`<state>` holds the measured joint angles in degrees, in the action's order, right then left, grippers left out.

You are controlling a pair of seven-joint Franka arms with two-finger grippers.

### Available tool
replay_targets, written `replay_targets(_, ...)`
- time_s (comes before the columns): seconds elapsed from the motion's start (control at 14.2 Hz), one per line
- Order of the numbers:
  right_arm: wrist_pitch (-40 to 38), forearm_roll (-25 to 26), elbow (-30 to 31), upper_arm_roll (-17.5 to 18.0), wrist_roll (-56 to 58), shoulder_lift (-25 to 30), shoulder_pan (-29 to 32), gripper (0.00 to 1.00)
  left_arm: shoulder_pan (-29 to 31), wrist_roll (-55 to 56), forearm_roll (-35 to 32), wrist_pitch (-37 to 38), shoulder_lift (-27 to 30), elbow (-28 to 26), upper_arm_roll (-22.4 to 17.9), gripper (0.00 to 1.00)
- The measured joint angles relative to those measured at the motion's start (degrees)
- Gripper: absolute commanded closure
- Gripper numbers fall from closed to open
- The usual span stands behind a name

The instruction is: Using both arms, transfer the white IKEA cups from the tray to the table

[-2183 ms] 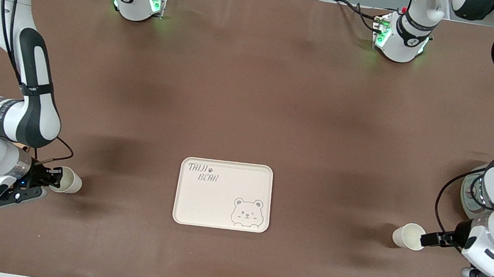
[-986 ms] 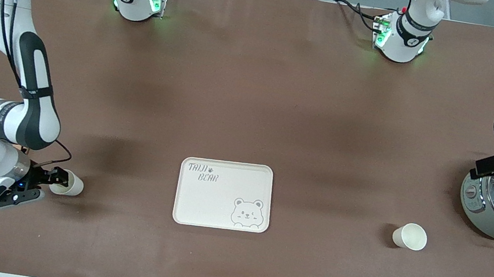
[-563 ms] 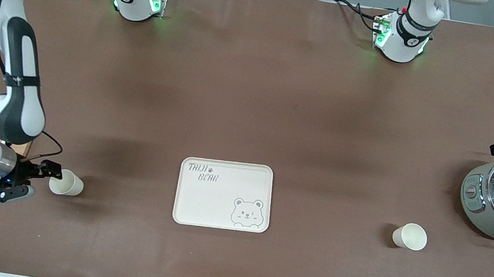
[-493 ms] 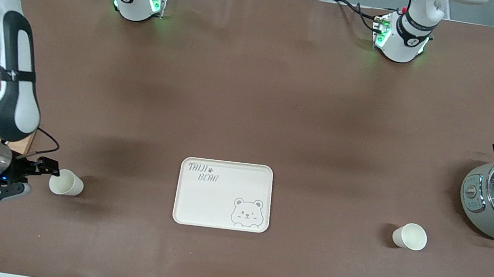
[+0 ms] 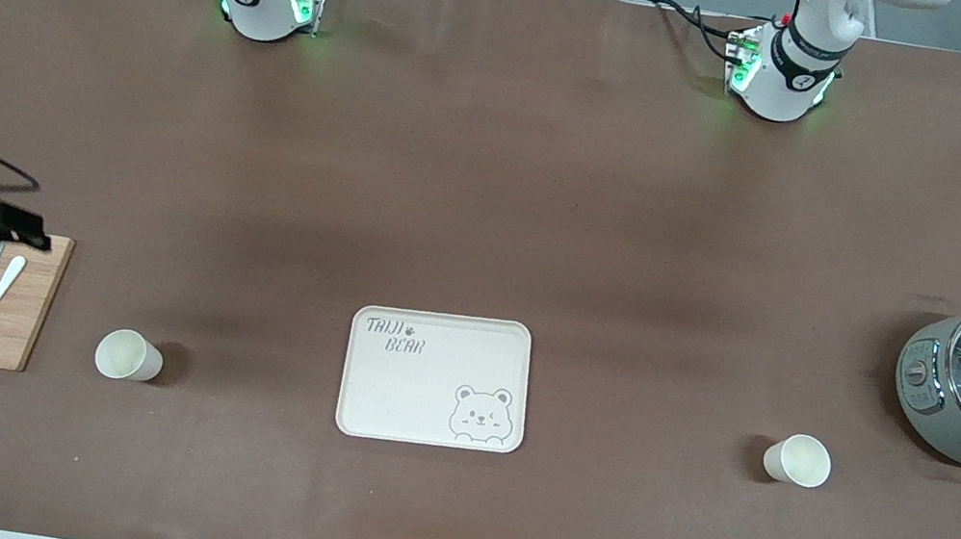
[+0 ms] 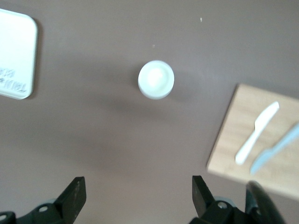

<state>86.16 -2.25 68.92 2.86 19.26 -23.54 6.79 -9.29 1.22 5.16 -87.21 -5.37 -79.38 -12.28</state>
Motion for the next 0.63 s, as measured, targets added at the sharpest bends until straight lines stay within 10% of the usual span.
replay_targets(0.28,-11.98,1.28,0.67,-0.38,-4.23,12.07,1.43,0.0,0.11,0.0,0.0,0.13,-0.1,0.06,-0.03,0.0)
replay_targets(0.63,-7.13,1.3,11.17,-0.46,-7.37,18.42,4.04,0.0,-0.72,-0.04,-3.19,0.13,-0.53,0.06,0.89,0.0)
